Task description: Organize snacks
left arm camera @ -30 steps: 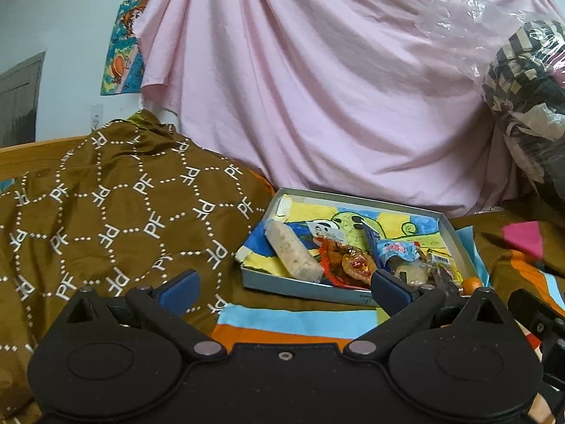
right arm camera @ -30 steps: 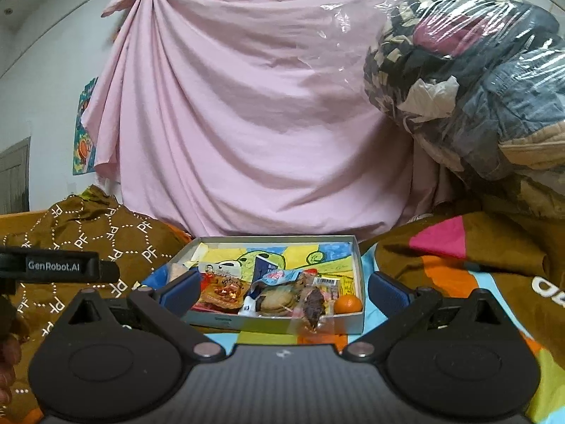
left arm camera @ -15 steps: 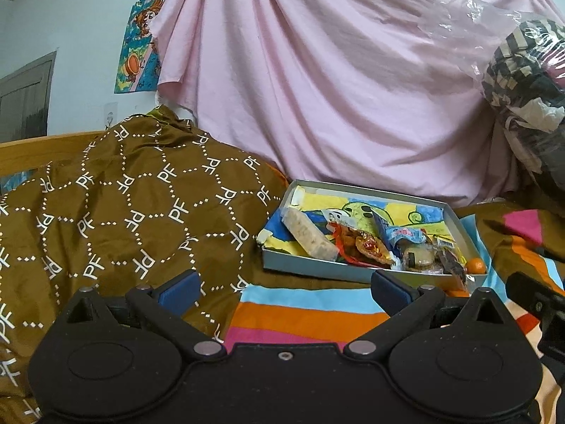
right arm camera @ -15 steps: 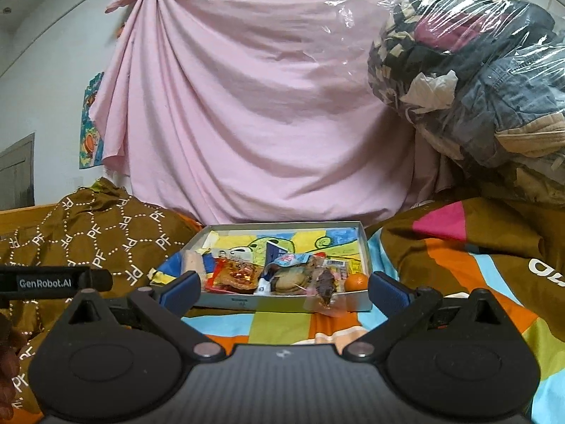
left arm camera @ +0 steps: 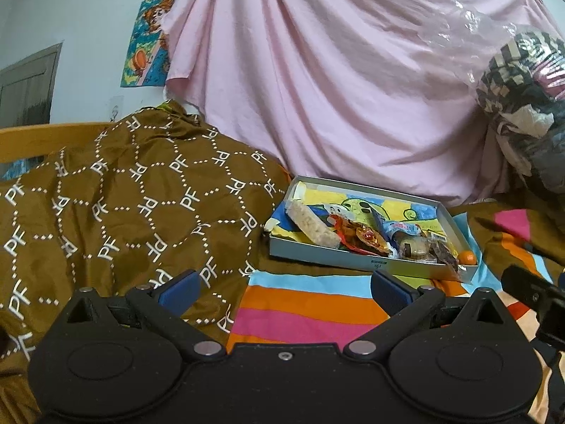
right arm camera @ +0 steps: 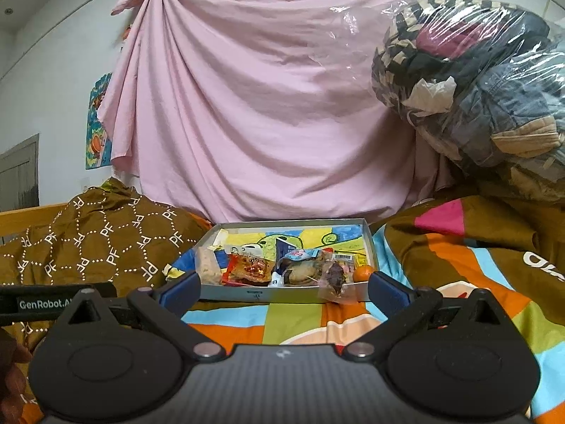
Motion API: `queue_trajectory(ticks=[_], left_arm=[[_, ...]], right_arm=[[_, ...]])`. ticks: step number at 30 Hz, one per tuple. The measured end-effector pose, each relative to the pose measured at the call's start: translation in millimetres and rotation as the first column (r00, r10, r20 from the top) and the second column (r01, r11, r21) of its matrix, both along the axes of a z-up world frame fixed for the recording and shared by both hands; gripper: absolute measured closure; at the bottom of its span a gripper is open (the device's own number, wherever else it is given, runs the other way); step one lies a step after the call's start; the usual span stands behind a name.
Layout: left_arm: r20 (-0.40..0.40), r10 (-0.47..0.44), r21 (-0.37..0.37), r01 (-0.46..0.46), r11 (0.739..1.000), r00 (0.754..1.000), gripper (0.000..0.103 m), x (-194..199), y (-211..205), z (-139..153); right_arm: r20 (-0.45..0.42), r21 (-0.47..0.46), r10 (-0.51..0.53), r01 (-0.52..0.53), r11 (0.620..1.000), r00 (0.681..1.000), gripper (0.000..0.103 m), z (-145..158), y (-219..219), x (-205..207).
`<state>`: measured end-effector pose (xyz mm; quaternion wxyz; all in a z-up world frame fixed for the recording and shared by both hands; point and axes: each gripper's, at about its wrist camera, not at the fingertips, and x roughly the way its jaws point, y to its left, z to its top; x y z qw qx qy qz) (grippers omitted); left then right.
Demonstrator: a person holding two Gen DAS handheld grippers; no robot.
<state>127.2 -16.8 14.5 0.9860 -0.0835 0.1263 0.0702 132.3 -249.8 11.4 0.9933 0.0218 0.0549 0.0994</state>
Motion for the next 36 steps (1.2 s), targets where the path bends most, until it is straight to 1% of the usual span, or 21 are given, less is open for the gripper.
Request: queue_trajectory(ticks=[3,6,9,15,19,22,26,31,36], left_arm=[[0.017,0.01,-0.01,-0.01,1.0,1.0,0.001,-8.5,5.5,-1.7],[0.016,0.009,-0.02,-0.009,1.0,1.0,0.001,-14.1,11.1,-2.6],[0.025,0.01,-0.033,-0.01,0.999,1.0,0.001,-20.0,16.2,-3.2],[0.034,0.002,-0.03,-0.001,1.0,0.999,0.001,-31.4,22.8,-3.6],[0.016,-0.009,-0.021,0.01,1.0,1.0,0.001,-38.2,26.7,-7.7],[0.016,-0.019,0.008,0.019,1.0,1.0,0.001,-45.2,27.3,-11.8],[0.001,-0.014,0.018,0.014,1.0,1.0,0.001,-49.8,28.4,-17.9],[-0.043,0.003,0.044,-0.001,0.999,0.999,0.001,-49.8,30.4,-29.9],[-0.08,0.012,0.039,-0.009,0.999,0.997,0.001,-47.9,35.4,-41.9]], right_arm=[[-0.003,0.006,-0.017,0.017,1.0,1.0,0.0,-0.2,1.8,-9.7],[-0.002,0.015,-0.03,0.03,0.999,1.0,0.0,-1.0,4.7,-20.2],[-0.002,-0.005,-0.031,0.031,1.0,1.0,0.0,-3.1,11.1,-27.8],[0.013,-0.018,-0.035,0.035,0.999,0.999,0.0,-7.4,20.6,-42.1],[0.017,0.001,-0.036,0.036,0.999,0.999,0.0,-8.5,23.9,-50.8],[0.008,0.008,-0.048,0.048,0.999,0.999,0.0,-10.2,27.0,-55.6],[-0.026,0.001,-0.055,0.055,0.999,0.998,0.0,-14.8,31.6,-56.1],[-0.06,-0.016,-0.045,0.044,0.999,0.997,0.0,-21.1,35.2,-53.6],[-0.104,-0.015,-0.055,0.053,0.998,0.993,0.0,-28.2,34.9,-48.1]])
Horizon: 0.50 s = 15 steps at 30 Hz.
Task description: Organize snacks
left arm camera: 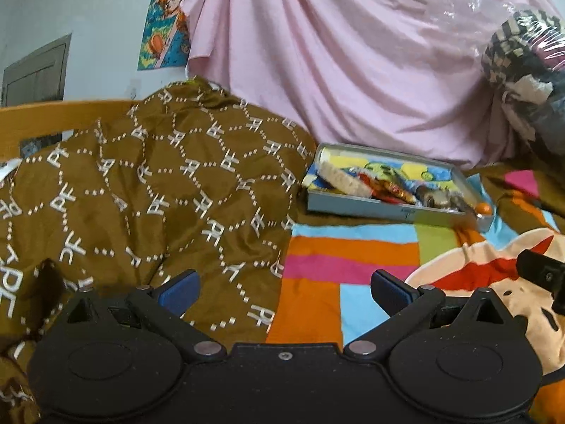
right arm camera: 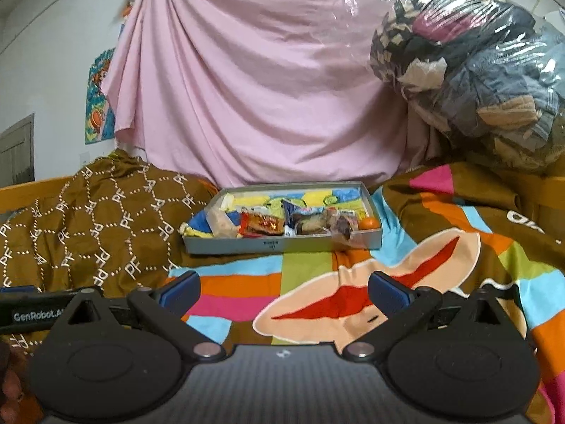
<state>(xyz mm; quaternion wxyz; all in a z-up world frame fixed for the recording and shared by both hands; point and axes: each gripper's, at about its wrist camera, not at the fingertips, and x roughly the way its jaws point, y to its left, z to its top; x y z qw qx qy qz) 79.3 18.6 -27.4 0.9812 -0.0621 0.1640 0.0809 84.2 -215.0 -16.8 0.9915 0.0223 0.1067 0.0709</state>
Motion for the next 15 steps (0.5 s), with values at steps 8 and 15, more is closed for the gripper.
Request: queue_trajectory(ticks=[8,15], left_arm=[[-0.022,0.005,-0.008,-0.005,1.0,1.0,0.001,0.4,2.9,-9.7],[-0.018,0.001,-0.011,-0.002,1.0,1.0,0.001,1.1,3.2,-7.1]], right_arm=[[-0.05,-0.013,0.008,-0.009,1.0,0.999,0.0,-6.4,1.8,5.6],[-0.078,-0.027,0.024,-0.026,0.999,0.997,0.0,-10.2,5.1,8.5]])
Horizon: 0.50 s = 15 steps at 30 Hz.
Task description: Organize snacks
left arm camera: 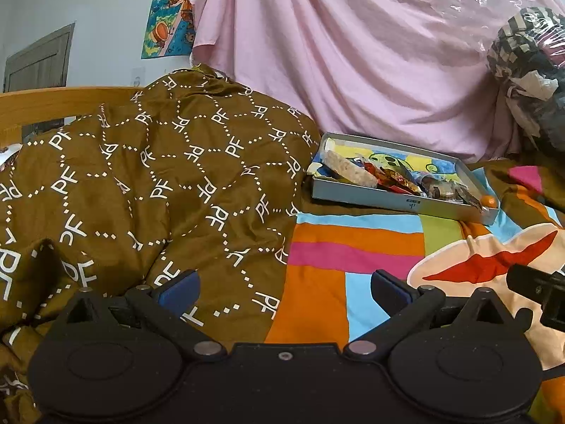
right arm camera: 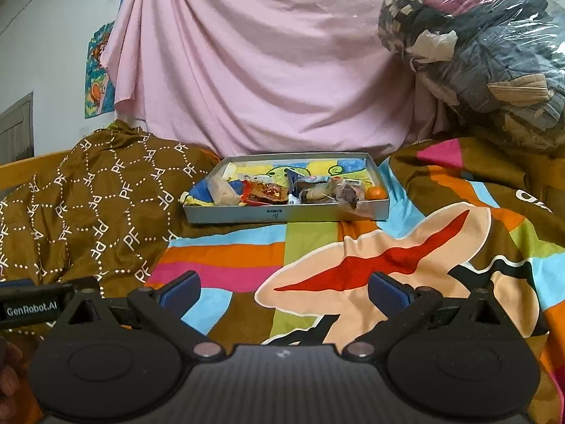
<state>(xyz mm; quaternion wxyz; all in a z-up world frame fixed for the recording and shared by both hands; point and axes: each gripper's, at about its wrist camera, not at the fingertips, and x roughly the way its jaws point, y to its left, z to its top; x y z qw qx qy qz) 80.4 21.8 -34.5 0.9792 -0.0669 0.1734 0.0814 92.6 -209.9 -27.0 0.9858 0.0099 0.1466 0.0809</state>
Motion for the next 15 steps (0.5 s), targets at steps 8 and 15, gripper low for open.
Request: queue_trajectory(ticks=[8,15], left_arm=[[0.011,-0.007,0.04,0.007,0.999,1.0,0.001,-0.8,-4.3,4.4],[0.006,0.001,0.03,-0.002,1.0,1.0,0.001,-0.8,-2.9,3.6]], right_arm=[[0.0,-0.001,0.001,-0.001,1.0,1.0,0.0,-0.3,0.2,0.2],[0.0,-0.002,0.002,-0.002,1.0,1.0,0.0,-0.1,0.1,0.3]])
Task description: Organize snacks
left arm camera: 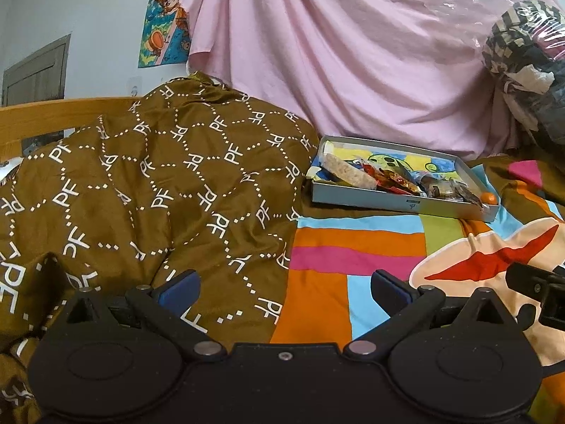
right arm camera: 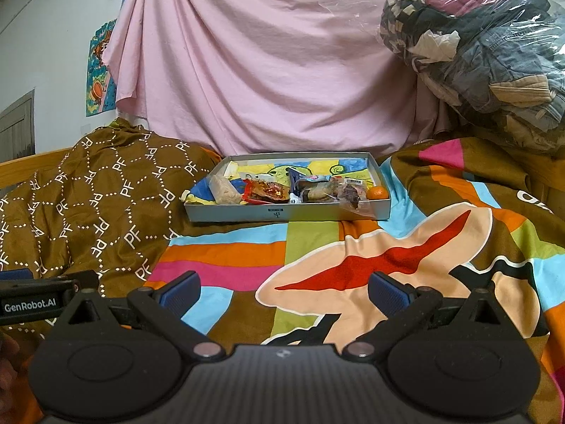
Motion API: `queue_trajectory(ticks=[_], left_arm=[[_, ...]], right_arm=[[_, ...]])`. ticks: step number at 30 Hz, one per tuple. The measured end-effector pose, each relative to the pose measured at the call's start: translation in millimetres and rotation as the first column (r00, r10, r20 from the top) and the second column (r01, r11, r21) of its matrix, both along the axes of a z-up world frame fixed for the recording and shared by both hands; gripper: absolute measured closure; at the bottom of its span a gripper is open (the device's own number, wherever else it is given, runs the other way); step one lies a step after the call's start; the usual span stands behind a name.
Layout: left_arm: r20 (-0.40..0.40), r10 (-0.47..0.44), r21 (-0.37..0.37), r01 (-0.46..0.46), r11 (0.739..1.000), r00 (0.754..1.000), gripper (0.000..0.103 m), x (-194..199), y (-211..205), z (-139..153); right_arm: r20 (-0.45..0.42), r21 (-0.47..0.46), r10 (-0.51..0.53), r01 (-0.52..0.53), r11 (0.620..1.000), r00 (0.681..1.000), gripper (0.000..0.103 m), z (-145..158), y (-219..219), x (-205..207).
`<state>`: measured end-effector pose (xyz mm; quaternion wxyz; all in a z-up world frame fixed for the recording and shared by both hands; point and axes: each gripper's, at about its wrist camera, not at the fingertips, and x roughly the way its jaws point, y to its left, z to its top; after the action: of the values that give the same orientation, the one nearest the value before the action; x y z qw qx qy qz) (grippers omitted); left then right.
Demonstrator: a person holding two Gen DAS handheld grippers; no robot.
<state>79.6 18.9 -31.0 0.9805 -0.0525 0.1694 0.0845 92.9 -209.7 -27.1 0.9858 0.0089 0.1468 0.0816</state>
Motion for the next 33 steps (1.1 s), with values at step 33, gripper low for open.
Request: queue_trajectory(ticks=[33], left_arm=[[0.024,-0.008,0.015,0.008,1.0,1.0,0.001,-2.8,-1.6,4.0]], right_arm=[[-0.005,0.012,-0.019,0.019,1.0,1.0,0.0,-0.2,-4.0,6.7]])
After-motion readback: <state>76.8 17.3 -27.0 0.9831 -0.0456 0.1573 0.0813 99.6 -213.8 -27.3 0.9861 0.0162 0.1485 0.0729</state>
